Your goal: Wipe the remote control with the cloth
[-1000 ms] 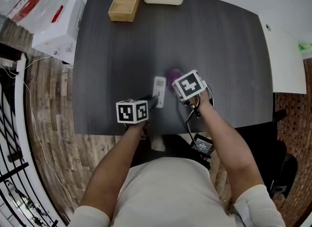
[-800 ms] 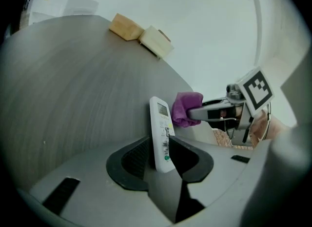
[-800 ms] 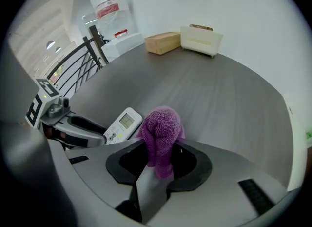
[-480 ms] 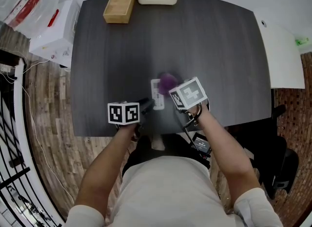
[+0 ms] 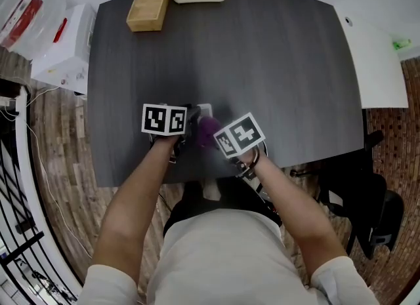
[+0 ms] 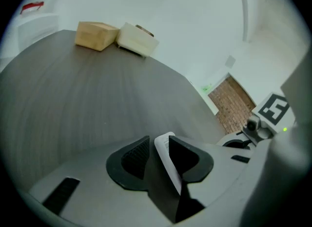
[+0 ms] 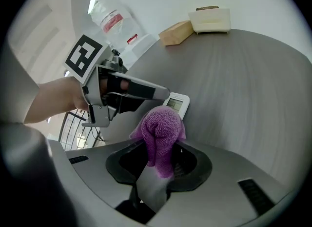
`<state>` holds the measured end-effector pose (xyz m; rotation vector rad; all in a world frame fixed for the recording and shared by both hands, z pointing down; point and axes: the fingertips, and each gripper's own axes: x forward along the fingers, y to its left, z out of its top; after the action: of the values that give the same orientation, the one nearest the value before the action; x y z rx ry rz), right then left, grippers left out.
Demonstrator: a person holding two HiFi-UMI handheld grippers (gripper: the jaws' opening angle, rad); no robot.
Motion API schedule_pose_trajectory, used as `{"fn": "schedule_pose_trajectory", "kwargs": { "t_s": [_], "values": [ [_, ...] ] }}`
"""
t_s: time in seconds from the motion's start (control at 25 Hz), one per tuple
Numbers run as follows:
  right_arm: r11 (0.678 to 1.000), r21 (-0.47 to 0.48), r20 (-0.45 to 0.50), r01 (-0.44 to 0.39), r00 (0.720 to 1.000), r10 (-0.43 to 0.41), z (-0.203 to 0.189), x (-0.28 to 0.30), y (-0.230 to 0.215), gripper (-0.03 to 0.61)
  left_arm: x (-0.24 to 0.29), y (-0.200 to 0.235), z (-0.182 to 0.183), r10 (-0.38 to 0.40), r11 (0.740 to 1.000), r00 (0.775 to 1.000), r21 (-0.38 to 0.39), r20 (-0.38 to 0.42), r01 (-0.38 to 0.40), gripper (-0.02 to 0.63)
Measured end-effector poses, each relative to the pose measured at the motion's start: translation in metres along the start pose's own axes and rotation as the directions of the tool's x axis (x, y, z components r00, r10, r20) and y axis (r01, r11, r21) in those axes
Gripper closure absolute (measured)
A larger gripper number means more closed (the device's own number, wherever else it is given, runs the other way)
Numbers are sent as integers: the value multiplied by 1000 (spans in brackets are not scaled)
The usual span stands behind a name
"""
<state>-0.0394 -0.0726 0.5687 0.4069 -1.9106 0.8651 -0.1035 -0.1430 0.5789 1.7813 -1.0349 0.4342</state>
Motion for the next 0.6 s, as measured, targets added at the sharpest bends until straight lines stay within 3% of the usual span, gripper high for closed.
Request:
{"fn": "schedule_pose_trajectory", "kwargs": {
  "t_s": [0.2,0.6],
  "values": [
    [1000,-27,-33,11,999,-12,-1,1,-1,457,18,-7,-4,19,1000,998,23,-61,-18,488],
    [993,-108,-121,-43,992,30,-31,-2,16,457,18,-6,-6,9,999,999,-39,-42,-11,488]
  ]
}}
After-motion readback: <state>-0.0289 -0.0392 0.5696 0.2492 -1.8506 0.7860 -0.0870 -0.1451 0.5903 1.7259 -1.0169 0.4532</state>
